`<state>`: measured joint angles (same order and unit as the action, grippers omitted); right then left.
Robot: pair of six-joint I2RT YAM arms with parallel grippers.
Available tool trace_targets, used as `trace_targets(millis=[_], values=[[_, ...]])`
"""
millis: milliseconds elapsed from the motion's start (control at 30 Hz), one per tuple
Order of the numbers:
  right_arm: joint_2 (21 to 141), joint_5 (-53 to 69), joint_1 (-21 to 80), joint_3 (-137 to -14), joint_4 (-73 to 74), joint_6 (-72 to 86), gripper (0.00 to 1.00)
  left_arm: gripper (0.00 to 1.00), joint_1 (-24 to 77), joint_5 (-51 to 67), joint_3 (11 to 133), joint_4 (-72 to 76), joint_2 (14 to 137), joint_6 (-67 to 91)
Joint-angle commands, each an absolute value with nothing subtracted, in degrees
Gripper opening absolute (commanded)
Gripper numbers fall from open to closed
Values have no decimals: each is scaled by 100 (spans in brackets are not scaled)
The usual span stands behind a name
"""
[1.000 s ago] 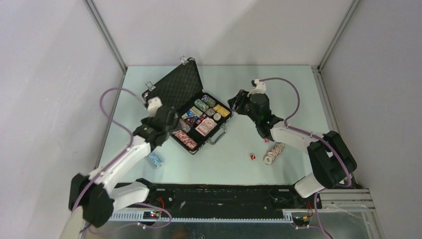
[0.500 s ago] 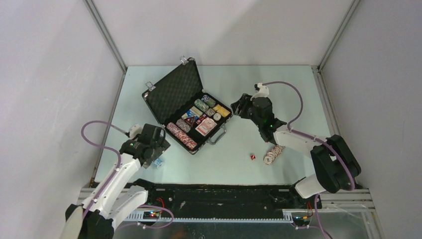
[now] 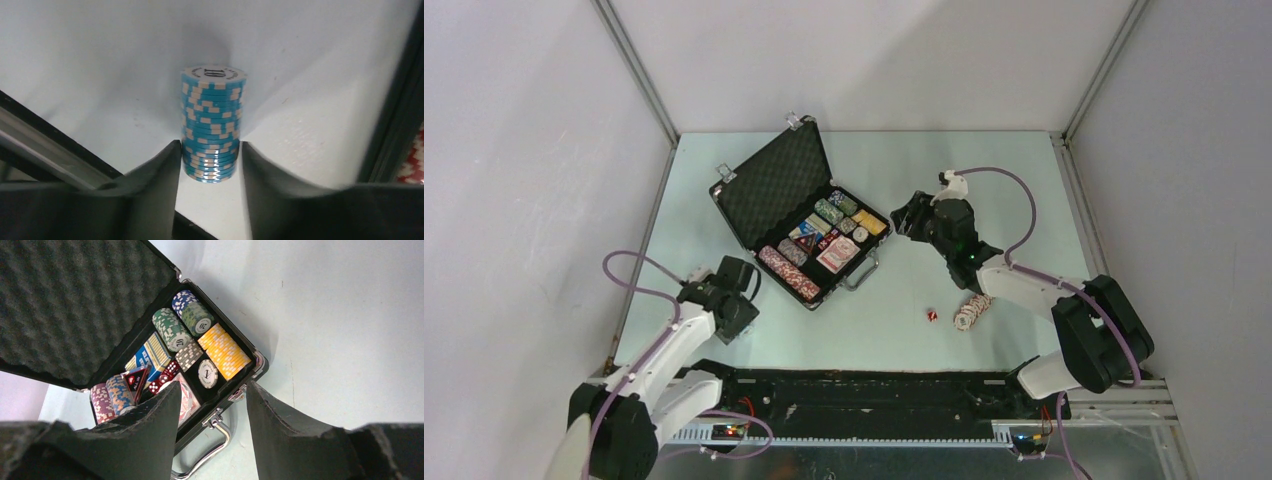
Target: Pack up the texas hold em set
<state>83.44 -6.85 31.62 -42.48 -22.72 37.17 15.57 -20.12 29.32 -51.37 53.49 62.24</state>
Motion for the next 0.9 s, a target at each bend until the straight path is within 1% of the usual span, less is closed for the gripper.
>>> trace_targets(millis=[0,33,67,133,333,433,533,733,867], values=[[8171,-757,3138,-4236,-2502,3783,54,36,1503,-2015,3001,-4774,5388,6331],[8172,-743,3133,-4234,-2517,3786,54,27,1503,-2011,3016,-4771,5374,6327],[8176,-741,3126,-4235,-2520,3787,54,8,1503,-2001,3024,-4772,5327,6327],[8174,-740,3121,-4236,-2529,3792,54,1,1518,-1998,3117,-4853,5255,6319],[8204,-703,3103,-4236,-2572,3811,54,0,2153,-2121,3756,-4975,4783,6731],[8218,-686,3098,-4236,-2579,3822,54,0,2538,-2022,4037,-4420,4492,6867],[8222,-684,3086,-4236,-2569,3826,54,0,2655,-1763,4203,-3879,4473,6881],[8220,-678,3063,-4236,-2551,3832,54,0,2688,-805,4403,-2466,5229,6834],[8226,-672,3044,-4236,-2549,3849,54,0,2855,-748,4801,-2371,6035,6963]])
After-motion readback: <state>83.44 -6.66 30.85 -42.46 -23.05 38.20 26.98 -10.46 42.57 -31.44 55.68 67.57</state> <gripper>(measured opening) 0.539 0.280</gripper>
